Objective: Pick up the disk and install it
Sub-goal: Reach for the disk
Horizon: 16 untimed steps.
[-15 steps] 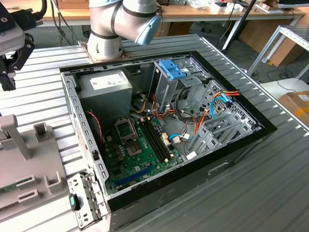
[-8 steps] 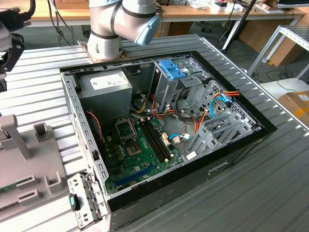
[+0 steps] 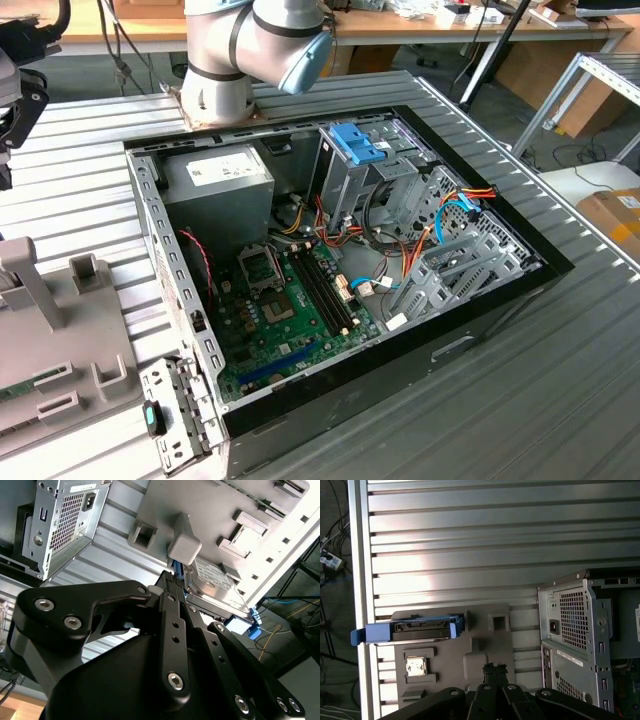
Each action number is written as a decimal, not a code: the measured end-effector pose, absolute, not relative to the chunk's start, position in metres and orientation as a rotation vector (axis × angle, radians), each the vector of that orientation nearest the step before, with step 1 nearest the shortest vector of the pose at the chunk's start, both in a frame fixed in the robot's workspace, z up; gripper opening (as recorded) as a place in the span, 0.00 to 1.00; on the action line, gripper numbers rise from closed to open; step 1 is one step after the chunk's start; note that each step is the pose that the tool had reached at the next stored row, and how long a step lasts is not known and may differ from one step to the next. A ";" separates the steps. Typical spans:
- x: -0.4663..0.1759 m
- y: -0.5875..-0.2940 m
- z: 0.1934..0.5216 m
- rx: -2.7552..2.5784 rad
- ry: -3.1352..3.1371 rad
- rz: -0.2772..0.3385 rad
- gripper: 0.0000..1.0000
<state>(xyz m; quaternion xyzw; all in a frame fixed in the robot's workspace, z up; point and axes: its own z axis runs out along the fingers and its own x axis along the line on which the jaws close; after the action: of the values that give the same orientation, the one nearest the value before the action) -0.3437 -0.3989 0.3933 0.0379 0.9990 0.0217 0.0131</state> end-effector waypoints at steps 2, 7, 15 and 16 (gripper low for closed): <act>-0.344 -0.399 0.393 0.118 3.112 0.068 0.11; -0.350 -0.399 0.393 0.118 3.112 0.068 0.11; -0.356 -0.399 0.393 0.118 3.112 0.068 0.11; -0.356 -0.399 0.393 0.118 3.113 0.068 0.11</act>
<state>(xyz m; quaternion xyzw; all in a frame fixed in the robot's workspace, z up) -0.3564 -0.3990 0.3933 0.0378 0.9990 0.0217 0.0131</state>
